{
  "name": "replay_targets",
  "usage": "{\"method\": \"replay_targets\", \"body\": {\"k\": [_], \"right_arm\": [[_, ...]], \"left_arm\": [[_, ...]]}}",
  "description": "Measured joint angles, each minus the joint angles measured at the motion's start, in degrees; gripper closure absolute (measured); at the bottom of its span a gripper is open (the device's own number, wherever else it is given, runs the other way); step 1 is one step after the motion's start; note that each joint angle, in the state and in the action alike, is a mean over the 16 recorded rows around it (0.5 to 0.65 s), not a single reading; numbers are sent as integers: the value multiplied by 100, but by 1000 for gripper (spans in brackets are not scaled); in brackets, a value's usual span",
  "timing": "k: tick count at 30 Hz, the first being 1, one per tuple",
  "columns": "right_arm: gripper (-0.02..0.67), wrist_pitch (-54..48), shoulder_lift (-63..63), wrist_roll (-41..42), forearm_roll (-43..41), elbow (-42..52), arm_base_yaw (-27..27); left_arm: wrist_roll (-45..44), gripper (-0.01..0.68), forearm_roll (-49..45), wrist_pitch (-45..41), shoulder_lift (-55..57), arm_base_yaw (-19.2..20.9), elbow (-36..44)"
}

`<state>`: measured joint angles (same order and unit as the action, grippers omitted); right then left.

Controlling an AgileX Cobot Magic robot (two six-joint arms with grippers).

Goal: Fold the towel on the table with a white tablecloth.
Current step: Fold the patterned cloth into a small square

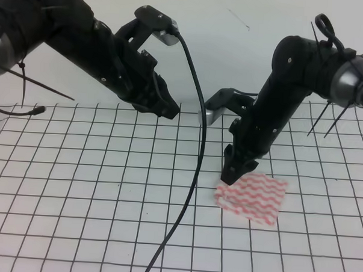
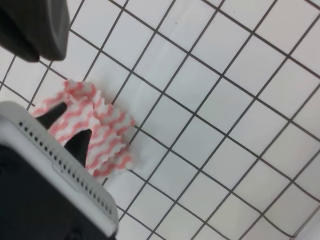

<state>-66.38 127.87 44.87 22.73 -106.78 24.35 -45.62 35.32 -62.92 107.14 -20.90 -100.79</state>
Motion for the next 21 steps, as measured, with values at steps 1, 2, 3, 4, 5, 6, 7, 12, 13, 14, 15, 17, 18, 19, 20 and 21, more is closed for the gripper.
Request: {"method": "replay_targets", "body": {"k": [1, 2, 3, 4, 5, 6, 7, 12, 13, 14, 15, 17, 18, 19, 20, 21], "right_arm": [[385, -3, 0, -10, 5, 22, 3], [399, -1, 6, -27, 5, 44, 7], [409, 3, 22, -48, 5, 66, 11], [421, 9, 37, -71, 4, 88, 14], [435, 19, 56, -94, 4, 110, 18], [450, 36, 82, -115, 3, 131, 22], [465, 59, 107, -131, 2, 151, 25], [548, 168, 270, -157, 62, 221, 35], [564, 157, 301, -130, 81, 224, 38], [580, 136, 328, -91, 96, 223, 43], [595, 111, 358, -41, 113, 224, 49], [621, 50, 395, 81, 144, 225, 60], [623, 15, 416, 146, 159, 226, 67], [630, -22, 430, 212, 175, 226, 73], [635, -59, 438, 279, 190, 225, 79], [638, -96, 440, 347, 206, 225, 85]], "left_arm": [[-1, 673, -2, 0, -13, 0, 0], [-3, 673, -3, 3, -32, 1, 0], [-5, 673, -5, 4, -48, 1, 0], [-7, 673, -7, 5, -65, 1, 0], [-9, 673, -11, 7, -83, 1, 0], [-12, 673, -14, 9, -103, 1, 0], [-16, 673, -18, 11, -124, 1, 0], [-36, 673, -36, 22, -227, 1, 0], [-38, 673, -40, 23, -243, 1, 0], [-41, 673, -43, 24, -257, 1, 0], [-43, 673, -47, 25, -269, 1, 0], [-48, 673, -52, 25, -289, 1, 0], [-50, 673, -57, 22, -293, 0, 0], [-52, 673, -62, 22, -300, 0, 0], [-54, 673, -67, 22, -307, 0, 0], [-53, 673, -72, 26, -311, 0, 0]]}}
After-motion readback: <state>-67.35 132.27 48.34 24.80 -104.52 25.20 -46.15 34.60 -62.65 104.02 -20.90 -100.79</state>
